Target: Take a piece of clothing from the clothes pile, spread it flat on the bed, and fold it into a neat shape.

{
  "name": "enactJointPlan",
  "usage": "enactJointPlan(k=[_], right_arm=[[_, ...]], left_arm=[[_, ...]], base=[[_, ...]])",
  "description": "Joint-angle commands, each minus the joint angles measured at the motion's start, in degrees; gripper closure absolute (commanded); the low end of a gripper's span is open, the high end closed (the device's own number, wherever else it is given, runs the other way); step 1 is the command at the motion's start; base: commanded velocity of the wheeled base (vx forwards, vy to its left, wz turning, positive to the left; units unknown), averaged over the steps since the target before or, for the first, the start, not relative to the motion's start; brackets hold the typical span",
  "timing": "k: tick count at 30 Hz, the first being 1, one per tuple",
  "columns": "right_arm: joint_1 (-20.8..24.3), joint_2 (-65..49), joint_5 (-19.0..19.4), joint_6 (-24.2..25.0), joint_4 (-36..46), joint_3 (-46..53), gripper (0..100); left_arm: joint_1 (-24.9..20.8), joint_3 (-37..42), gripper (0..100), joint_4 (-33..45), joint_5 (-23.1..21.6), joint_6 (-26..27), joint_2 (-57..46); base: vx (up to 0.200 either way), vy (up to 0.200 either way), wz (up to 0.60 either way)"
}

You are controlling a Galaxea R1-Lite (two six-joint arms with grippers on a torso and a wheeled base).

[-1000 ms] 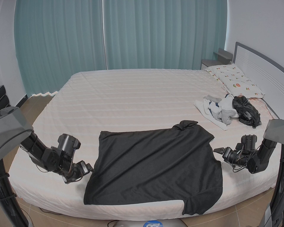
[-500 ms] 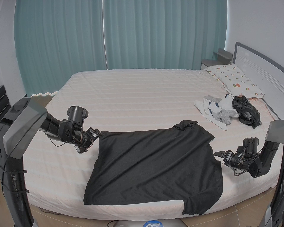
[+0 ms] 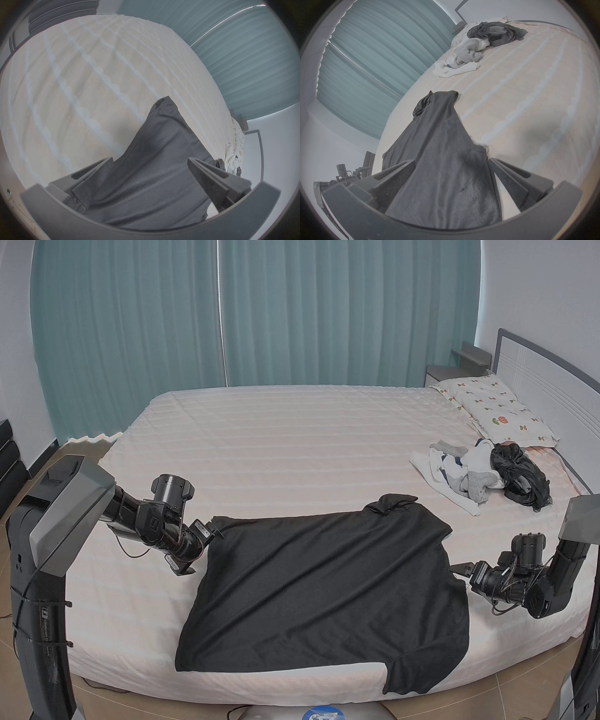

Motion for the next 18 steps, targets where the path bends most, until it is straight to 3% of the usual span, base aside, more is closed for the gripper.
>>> enactJointPlan(k=[1,7,18], right_arm=[[0.16,0.51,0.13,-0.02,-0.02,-0.18,0],[0.86,0.51,0.04,0.07,-0.02,-0.35,0],[1.65,0.59,0.04,0.25,-0.1,-0.09,0]], left_arm=[[-0.2,-0.3,0,-0.22,-0.06,0.0,0.21],[-0.2,-2.94,0,-0.58,0.02,0.0,0.91],[1.91,-20.25,0,0.04,3.54,0.7,10.4]], base=[[0.0,0.0,0.0],[0.0,0.0,0.0],[0.0,0.0,0.0]])
